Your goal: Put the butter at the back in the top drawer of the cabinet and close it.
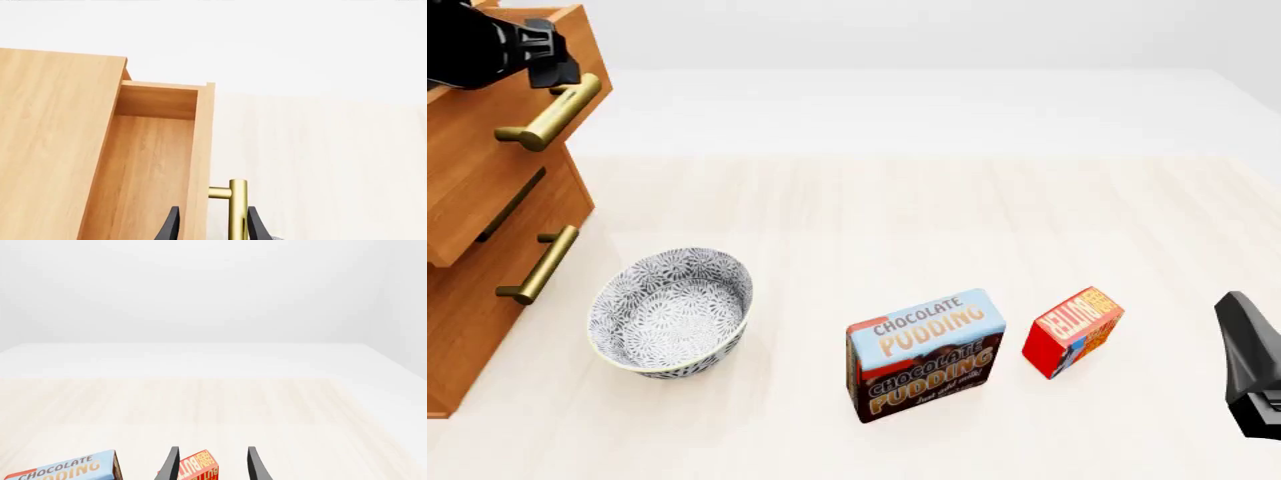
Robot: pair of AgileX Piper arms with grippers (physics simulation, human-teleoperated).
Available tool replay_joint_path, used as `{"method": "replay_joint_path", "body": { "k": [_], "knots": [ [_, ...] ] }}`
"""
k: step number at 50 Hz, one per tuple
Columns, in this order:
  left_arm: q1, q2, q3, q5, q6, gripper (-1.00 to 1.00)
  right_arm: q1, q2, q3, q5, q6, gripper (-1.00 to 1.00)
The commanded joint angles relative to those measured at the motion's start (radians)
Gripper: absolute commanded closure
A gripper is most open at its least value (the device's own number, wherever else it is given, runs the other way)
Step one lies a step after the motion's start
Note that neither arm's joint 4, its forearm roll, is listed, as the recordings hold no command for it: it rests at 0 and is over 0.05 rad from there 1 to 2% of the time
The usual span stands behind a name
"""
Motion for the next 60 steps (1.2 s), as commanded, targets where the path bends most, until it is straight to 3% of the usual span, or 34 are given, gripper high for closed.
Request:
{"method": "replay_joint_path", "body": {
  "k": [1, 60],
  "knots": [
    [-0.009, 0.024, 0.018, -0.006, -0.003, -1.00, 0.000, 0.000, 0.000, 0.000, 0.000, -1.00],
    [-0.089, 0.104, 0.018, -0.024, 0.036, -1.00, 0.000, 0.000, 0.000, 0.000, 0.000, -1.00]
  ]
}}
